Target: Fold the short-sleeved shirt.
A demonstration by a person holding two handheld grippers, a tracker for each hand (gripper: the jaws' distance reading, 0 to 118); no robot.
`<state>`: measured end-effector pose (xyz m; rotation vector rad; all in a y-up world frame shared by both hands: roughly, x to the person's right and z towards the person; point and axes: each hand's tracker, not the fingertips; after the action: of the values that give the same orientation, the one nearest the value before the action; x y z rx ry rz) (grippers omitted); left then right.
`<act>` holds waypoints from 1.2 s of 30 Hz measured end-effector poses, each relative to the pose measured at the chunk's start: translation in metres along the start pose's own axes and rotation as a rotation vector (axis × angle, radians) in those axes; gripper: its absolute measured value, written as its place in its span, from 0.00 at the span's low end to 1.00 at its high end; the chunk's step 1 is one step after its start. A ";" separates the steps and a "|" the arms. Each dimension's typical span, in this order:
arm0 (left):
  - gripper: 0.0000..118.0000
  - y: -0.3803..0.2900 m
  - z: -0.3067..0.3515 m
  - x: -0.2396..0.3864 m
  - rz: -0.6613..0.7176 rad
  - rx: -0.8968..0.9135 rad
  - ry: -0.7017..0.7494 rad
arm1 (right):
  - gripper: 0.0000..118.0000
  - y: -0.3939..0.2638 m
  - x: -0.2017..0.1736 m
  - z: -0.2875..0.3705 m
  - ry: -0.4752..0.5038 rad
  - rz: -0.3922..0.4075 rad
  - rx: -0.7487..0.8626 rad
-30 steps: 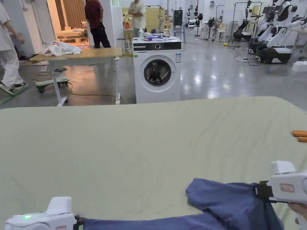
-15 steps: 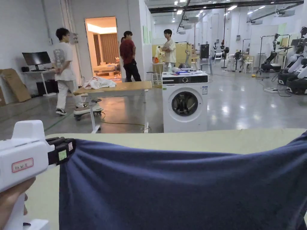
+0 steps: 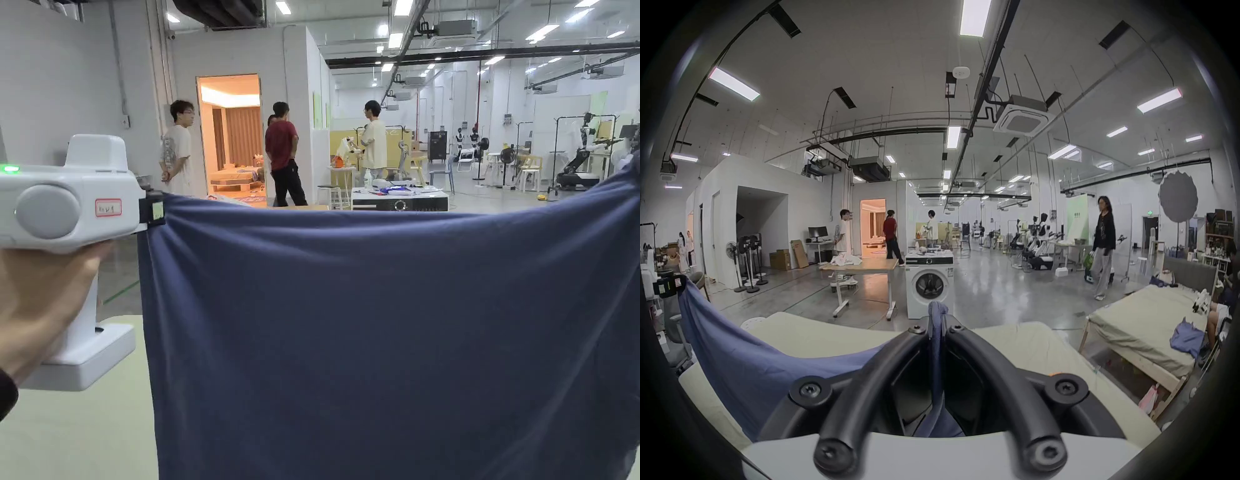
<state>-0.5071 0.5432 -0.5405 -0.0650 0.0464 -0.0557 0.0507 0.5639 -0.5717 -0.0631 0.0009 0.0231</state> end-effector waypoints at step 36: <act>0.00 -0.181 -0.046 0.017 0.054 -0.232 -0.120 | 0.01 -0.163 -0.012 -0.033 0.038 -0.100 -0.170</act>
<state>-0.5026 0.3594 -0.5754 -0.2989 -0.0656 0.0078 0.0425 0.3988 -0.5948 -0.2337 0.0342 -0.0784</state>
